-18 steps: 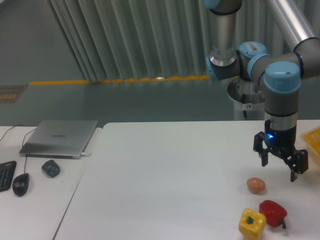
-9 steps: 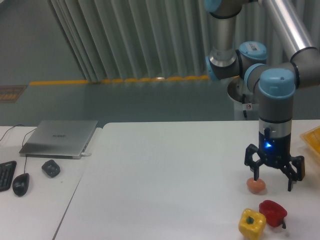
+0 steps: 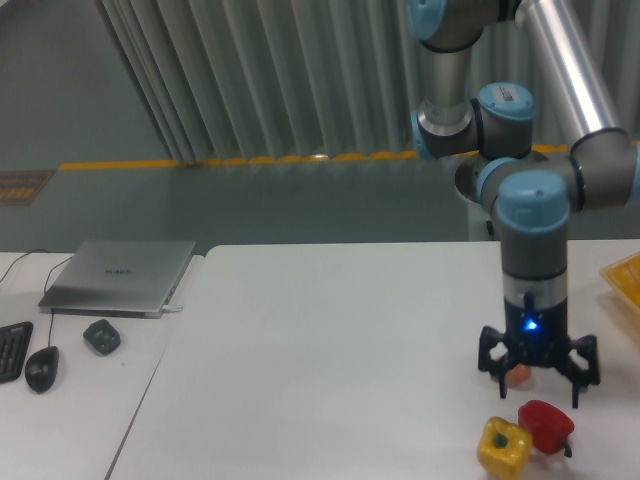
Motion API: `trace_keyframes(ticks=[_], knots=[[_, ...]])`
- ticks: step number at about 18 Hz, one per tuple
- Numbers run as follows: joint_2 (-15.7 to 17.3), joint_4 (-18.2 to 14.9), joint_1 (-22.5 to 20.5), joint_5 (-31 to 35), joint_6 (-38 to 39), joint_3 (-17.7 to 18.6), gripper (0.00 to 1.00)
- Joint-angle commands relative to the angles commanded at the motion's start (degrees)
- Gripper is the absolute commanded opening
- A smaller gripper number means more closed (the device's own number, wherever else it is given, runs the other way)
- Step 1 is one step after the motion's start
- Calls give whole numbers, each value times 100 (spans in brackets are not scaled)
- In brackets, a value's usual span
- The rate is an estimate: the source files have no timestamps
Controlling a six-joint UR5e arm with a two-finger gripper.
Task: Place the yellow pepper in a basket
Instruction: 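Descend onto the yellow pepper and close the gripper around it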
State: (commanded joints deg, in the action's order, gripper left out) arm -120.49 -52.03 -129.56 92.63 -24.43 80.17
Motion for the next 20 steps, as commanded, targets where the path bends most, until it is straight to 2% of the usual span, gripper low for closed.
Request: trace_keyframes(ticks=[4,20], knots=[[-89,-9,62,19,-97,-115,100],[-273,-9,141,45,34,-98,100]])
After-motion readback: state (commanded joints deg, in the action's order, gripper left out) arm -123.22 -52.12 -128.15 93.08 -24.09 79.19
